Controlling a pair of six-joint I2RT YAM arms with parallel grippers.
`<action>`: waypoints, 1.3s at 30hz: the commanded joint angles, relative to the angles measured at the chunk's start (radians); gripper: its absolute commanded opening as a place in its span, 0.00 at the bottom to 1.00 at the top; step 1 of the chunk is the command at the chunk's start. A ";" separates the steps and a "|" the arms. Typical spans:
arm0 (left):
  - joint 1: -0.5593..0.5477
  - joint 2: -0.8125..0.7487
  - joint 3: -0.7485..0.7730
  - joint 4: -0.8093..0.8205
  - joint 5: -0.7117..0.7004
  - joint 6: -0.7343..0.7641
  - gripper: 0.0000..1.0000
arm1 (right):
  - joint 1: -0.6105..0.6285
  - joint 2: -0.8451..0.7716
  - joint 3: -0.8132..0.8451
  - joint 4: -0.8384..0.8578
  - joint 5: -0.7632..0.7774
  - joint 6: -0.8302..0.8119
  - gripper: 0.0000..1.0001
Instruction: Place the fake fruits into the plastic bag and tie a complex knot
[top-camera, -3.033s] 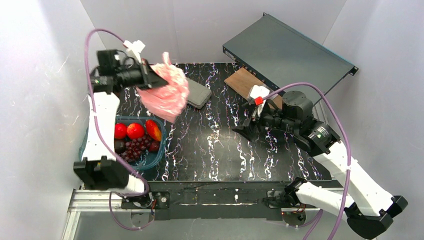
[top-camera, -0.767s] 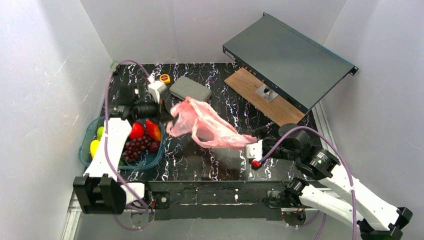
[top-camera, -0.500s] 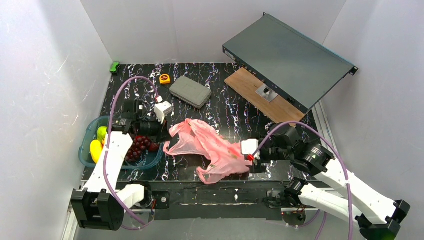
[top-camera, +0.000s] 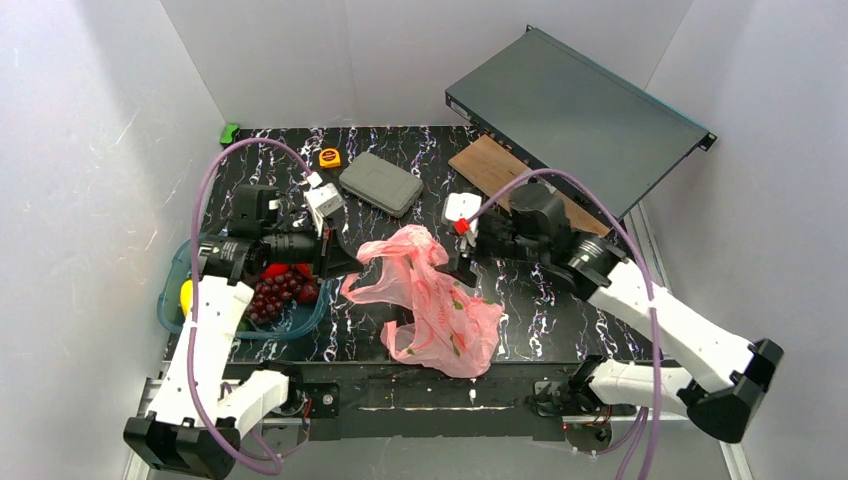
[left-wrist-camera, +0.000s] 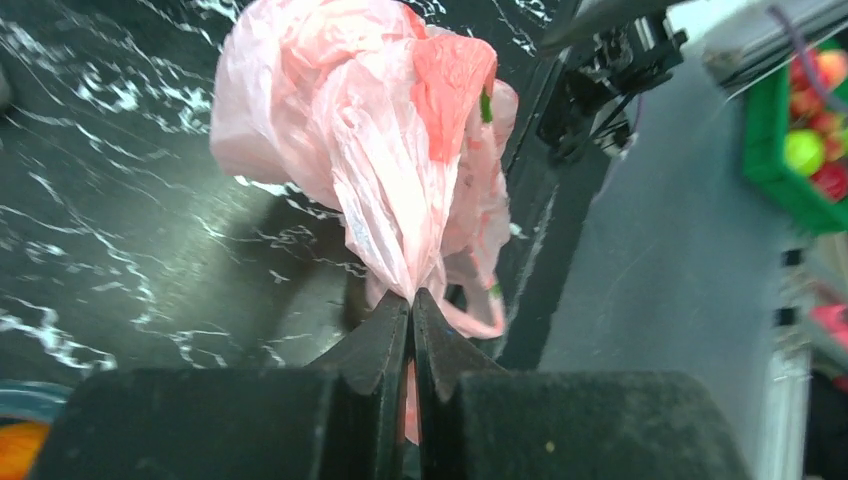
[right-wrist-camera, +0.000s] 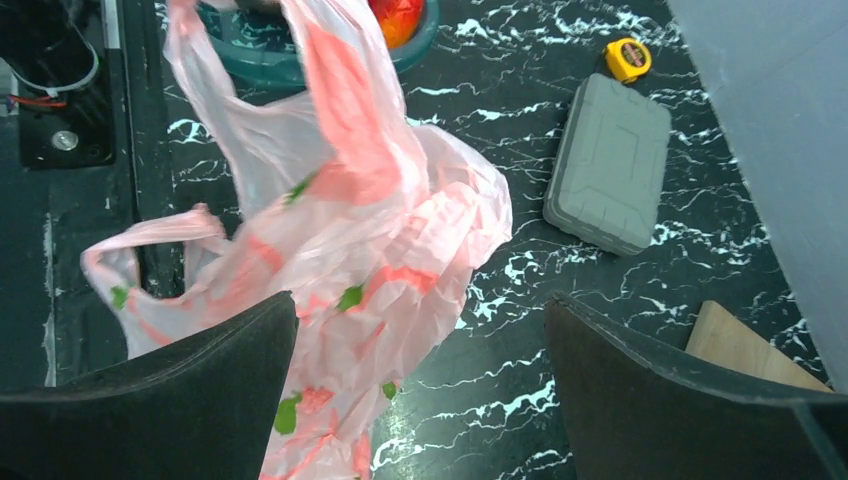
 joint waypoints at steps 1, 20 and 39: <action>-0.010 -0.015 0.062 -0.202 -0.012 0.407 0.00 | 0.002 0.082 0.011 0.118 -0.069 -0.038 0.98; -0.073 -0.332 -0.422 -0.112 -0.346 1.143 0.02 | 0.172 0.320 -0.296 0.159 -0.138 -0.124 0.62; -0.116 0.209 -0.119 0.155 -0.196 -0.215 0.98 | 0.205 0.072 -0.333 0.180 0.017 -0.027 0.90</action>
